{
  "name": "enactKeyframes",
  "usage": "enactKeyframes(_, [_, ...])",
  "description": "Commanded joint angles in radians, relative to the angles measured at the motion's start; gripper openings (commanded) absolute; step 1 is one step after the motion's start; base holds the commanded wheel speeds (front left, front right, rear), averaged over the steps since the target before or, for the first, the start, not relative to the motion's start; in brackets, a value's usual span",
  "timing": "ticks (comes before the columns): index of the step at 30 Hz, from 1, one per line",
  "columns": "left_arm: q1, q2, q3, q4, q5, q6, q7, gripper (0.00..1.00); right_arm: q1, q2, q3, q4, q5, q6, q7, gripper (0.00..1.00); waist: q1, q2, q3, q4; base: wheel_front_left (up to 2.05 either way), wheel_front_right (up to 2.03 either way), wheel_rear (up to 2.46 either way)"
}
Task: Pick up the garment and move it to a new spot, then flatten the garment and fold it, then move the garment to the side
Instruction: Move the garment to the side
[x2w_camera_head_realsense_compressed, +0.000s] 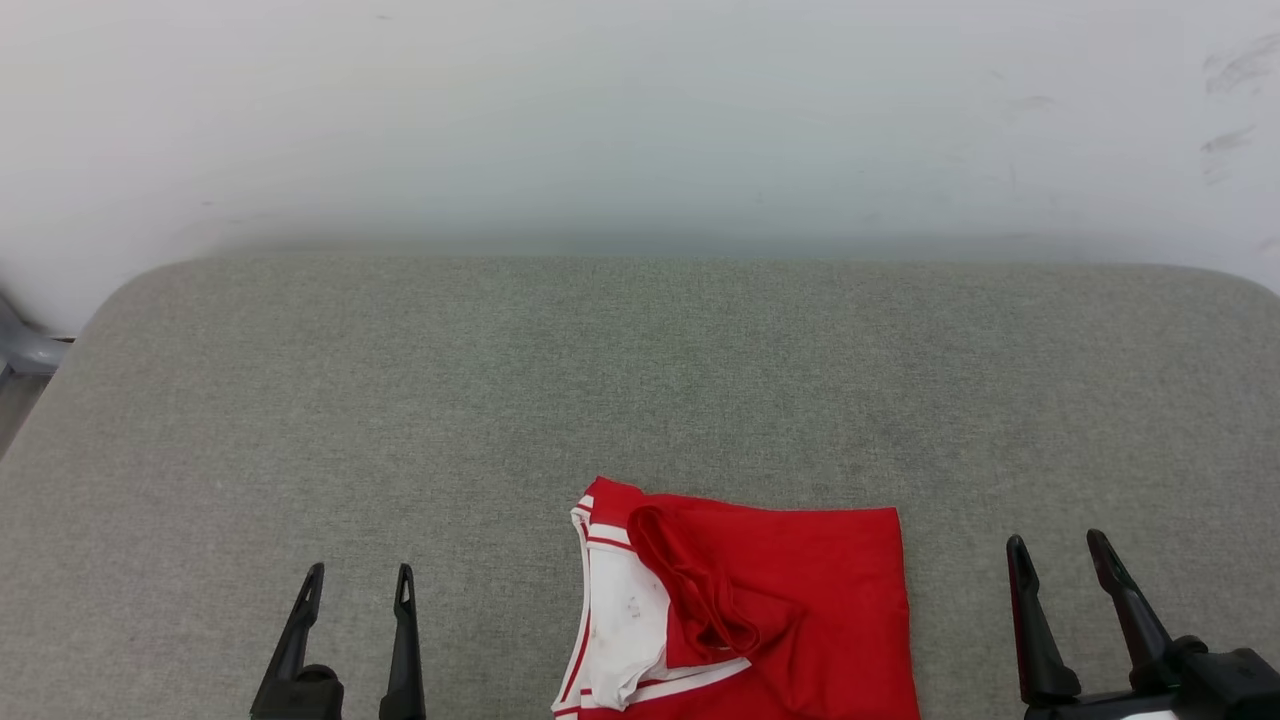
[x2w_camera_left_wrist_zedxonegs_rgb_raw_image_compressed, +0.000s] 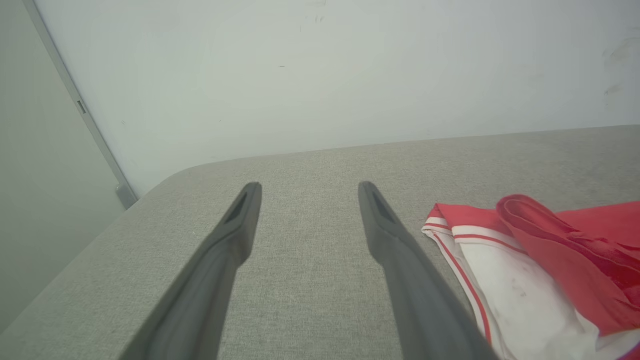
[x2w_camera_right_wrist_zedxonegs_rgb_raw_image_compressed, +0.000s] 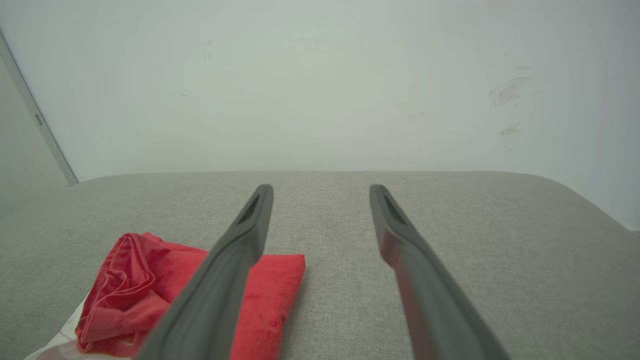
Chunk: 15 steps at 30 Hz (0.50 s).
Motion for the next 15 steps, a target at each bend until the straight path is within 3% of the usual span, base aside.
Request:
enactKeyframes(1, [0.005,0.003,0.002,0.002,-0.006,0.000,-0.002,1.00,0.012,0.006,0.001,0.005,0.004,-0.001,-0.002,1.00,0.0001,0.0000,0.000,0.000,0.00,0.00,0.00])
enactKeyframes(15, [-0.007,0.004,-0.002,0.013,-0.007,-0.002,-0.002,1.00,-0.033,0.007,-0.007,0.009,-0.015,-0.001,-0.002,1.00,0.0001,0.0000,0.002,0.008,0.00,0.00,0.00])
